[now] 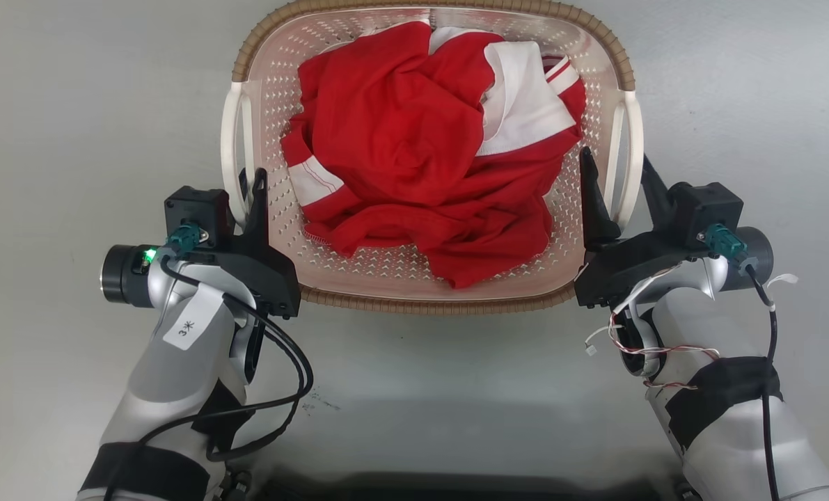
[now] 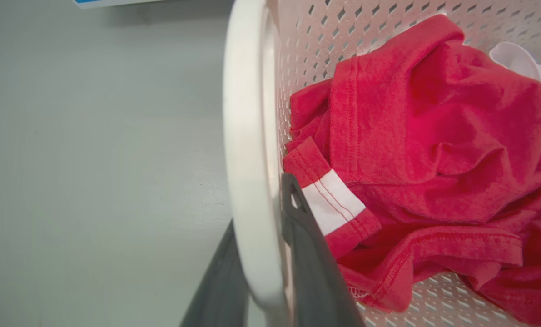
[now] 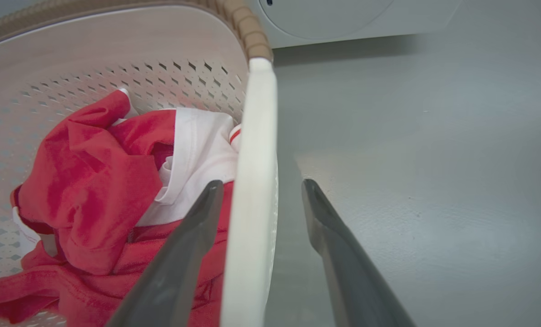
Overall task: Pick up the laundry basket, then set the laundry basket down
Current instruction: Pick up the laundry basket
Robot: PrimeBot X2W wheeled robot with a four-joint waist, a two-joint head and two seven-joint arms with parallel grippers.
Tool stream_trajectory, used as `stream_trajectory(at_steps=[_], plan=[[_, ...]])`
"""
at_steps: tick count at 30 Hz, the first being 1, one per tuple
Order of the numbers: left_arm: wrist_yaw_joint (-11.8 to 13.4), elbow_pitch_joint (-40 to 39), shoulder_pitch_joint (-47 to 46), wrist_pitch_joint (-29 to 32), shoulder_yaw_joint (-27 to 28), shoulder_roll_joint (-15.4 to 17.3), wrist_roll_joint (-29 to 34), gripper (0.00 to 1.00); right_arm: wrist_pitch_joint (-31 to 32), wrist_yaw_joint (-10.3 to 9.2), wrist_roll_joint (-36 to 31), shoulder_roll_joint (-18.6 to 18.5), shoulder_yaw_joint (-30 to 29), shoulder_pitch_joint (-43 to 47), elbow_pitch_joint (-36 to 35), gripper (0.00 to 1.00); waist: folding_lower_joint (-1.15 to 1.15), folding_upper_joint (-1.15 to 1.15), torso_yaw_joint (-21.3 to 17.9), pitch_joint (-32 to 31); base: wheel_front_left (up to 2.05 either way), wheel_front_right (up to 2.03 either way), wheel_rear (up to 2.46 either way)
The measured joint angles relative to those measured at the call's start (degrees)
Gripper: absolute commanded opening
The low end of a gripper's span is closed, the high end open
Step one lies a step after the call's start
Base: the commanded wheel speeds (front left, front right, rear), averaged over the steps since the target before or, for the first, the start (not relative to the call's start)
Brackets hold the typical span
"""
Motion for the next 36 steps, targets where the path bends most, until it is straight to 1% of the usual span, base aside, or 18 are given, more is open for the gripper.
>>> stream_trajectory(at_steps=[1,2,11,19,28,36], plan=[[-0.09,0.21,-0.13,-0.01,-0.22,0.04,-0.21,0.0,0.0,-0.01,0.05,-0.01,0.11,-0.09,0.27,0.18,0.0,0.0,-0.03,0.03,0.0,0.0,0.0],[-0.4,0.49,-0.23,-0.03,-0.4,0.09,-0.43,0.0,0.0,-0.13,0.18,-0.01,0.24,-0.17,0.47,0.0,0.0,0.0,-0.06,0.05,0.0,0.0,0.0],[-0.56,2.09,-0.76,-0.46,-2.19,0.11,-1.78,0.0,-0.01,-0.77,1.4,0.22,0.9,-1.13,1.49,0.0,0.0,0.0,-0.26,-0.13,0.0,0.0,0.0],[-0.58,4.04,-1.12,-0.23,-3.16,-0.43,-4.24,0.0,0.01,-1.02,3.39,0.13,1.93,-1.07,4.3,0.0,0.0,0.0,-0.4,-2.13,0.0,0.0,0.0],[-0.57,5.71,0.3,-0.23,-4.17,-0.7,-6.21,0.0,0.01,-1.44,6.05,0.23,3.55,-0.74,7.86,0.0,0.0,0.0,-0.73,-6.56,0.0,0.0,0.0],[-0.57,7.13,3.44,-0.23,-5.76,-0.74,-8.39,0.0,0.02,-1.52,9.51,0.4,6.93,0.59,11.37,0.0,0.0,0.0,-1.06,-12.41,0.0,0.0,0.0]])
